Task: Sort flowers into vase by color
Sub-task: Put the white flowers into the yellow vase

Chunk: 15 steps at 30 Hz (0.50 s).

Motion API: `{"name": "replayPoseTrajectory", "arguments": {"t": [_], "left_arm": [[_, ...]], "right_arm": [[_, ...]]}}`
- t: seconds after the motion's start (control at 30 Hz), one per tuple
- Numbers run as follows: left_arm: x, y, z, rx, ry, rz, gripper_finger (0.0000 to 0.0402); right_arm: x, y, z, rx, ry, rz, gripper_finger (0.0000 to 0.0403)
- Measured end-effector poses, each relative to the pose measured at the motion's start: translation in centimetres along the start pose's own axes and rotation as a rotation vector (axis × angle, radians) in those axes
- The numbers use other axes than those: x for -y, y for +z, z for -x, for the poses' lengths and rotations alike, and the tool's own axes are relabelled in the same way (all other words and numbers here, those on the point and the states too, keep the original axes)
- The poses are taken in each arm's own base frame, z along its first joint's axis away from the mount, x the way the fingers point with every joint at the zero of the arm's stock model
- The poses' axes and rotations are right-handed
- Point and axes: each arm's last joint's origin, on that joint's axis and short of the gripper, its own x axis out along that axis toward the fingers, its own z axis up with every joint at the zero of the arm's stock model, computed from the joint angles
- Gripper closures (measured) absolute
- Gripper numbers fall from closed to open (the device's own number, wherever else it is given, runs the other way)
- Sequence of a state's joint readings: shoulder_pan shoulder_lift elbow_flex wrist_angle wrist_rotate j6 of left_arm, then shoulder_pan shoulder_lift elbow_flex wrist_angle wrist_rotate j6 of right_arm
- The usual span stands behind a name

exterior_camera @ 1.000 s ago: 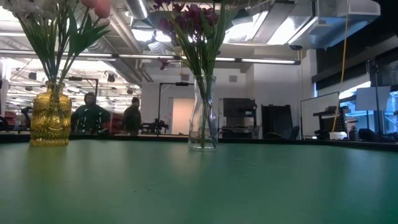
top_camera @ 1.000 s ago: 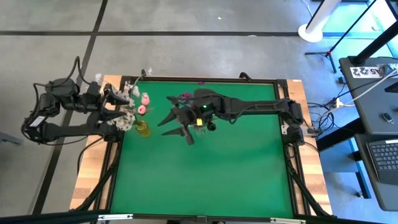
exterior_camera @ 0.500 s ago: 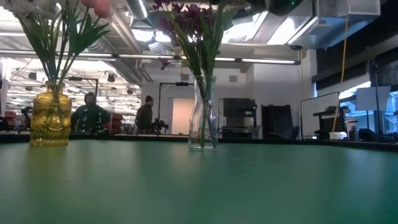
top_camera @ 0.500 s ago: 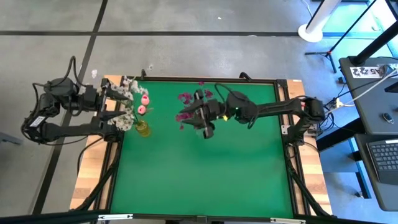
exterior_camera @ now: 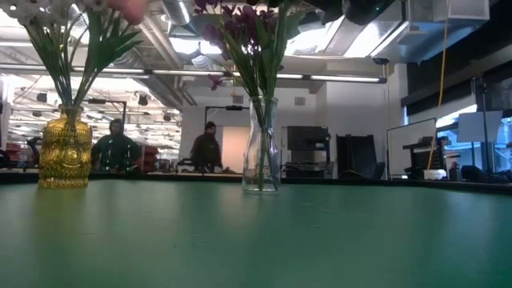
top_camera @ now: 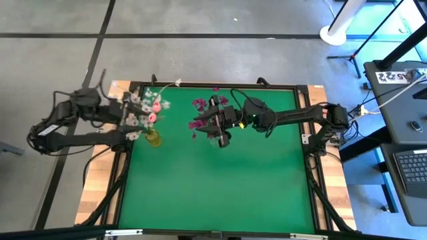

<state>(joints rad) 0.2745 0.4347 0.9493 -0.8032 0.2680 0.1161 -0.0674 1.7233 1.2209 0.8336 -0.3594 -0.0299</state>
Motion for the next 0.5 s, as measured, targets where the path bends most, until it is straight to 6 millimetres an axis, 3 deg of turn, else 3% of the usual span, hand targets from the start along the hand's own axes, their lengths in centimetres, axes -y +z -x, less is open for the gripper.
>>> {"name": "replayPoseTrajectory", "arguments": {"t": [0.17,0.5], "left_arm": [[-0.3,-0.9,-1.0,-0.041,0.026,0.016,0.0156],[-0.3,-0.8,-1.0,-0.023,0.042,0.005,0.0169]], "right_arm": [[0.5,-0.1,0.2,-0.006,-0.017,0.004,0.0240],[1.3,1.4,-0.6,0.002,-0.098,0.043,0.0240]]}}
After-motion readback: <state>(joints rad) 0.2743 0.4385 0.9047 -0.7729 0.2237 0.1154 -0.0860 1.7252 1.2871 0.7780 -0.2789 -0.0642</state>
